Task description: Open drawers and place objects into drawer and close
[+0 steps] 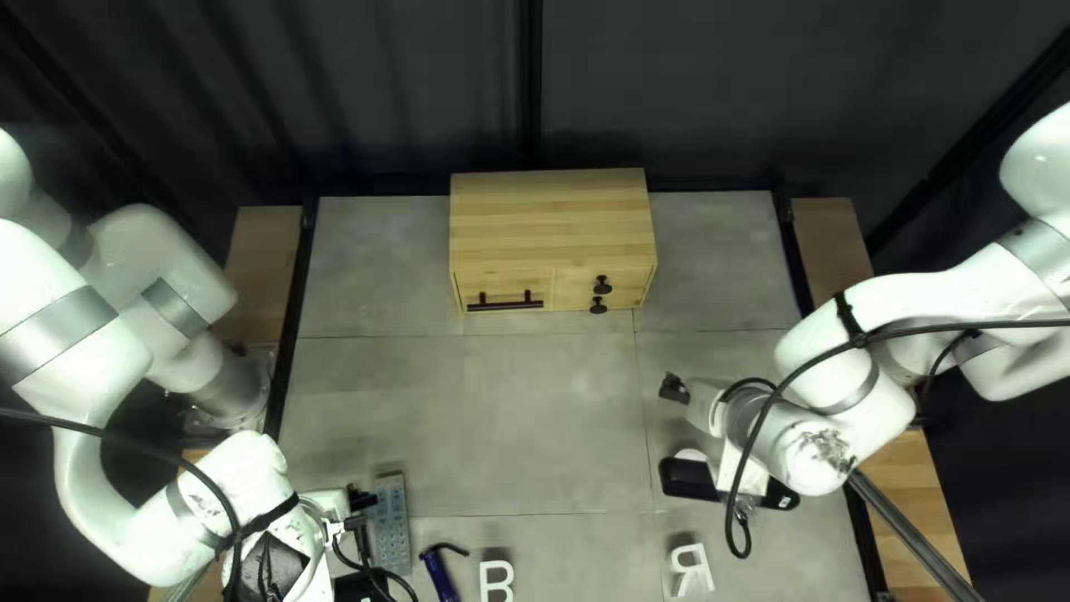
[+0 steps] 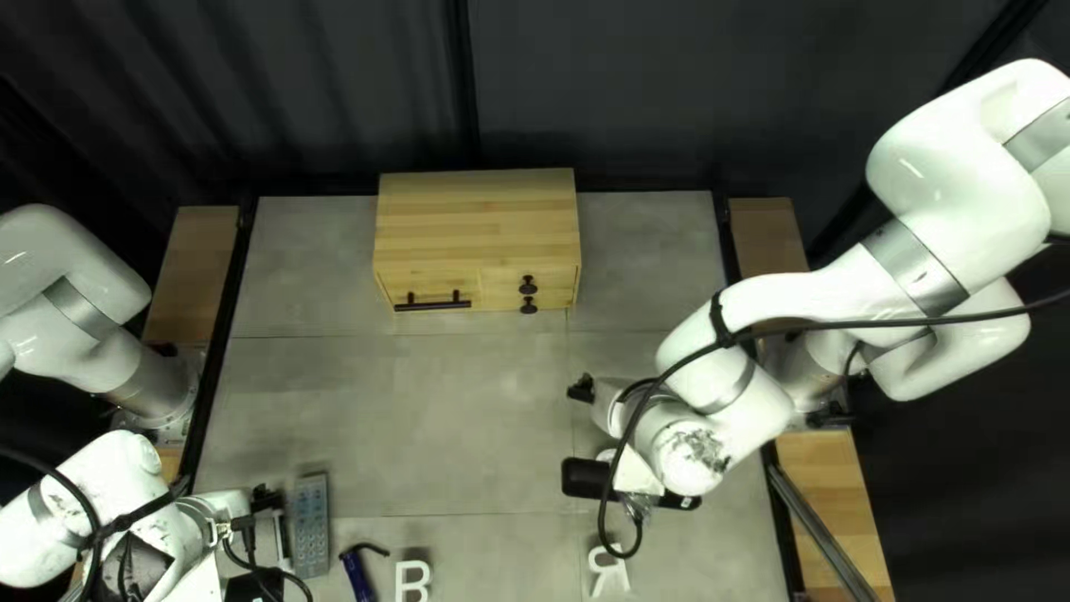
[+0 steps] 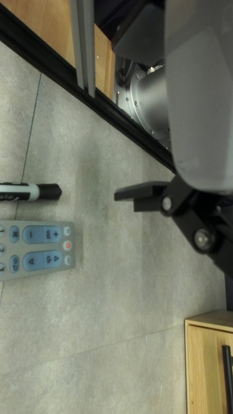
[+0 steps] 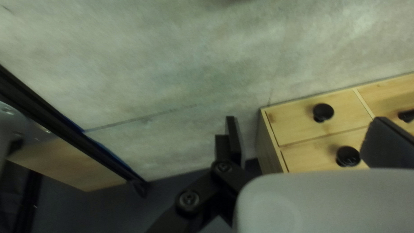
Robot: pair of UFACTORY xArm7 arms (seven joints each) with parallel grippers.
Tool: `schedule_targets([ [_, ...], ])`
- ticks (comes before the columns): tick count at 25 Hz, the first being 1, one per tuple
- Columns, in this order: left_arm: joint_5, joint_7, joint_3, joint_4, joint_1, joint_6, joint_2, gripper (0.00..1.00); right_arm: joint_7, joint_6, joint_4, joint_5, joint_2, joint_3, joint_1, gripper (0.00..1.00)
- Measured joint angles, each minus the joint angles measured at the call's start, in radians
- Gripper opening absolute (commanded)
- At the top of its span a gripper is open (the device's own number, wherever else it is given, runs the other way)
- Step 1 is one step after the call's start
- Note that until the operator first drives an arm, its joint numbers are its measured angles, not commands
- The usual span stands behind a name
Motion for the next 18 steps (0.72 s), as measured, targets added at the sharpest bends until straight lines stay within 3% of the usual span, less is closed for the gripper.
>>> schedule_targets([
  [5,0.0,0.0,0.0,0.0,0.0,0.0,0.0,1.0,-0.069,0.028,0.069,-0.027,0.064,-0.026,-0.027,1.0],
  [18,0.0,0.0,0.0,0.0,0.0,0.0,0.0,1.0,-0.262,0.148,0.362,-0.029,0.326,-0.08,-0.082,1.0],
])
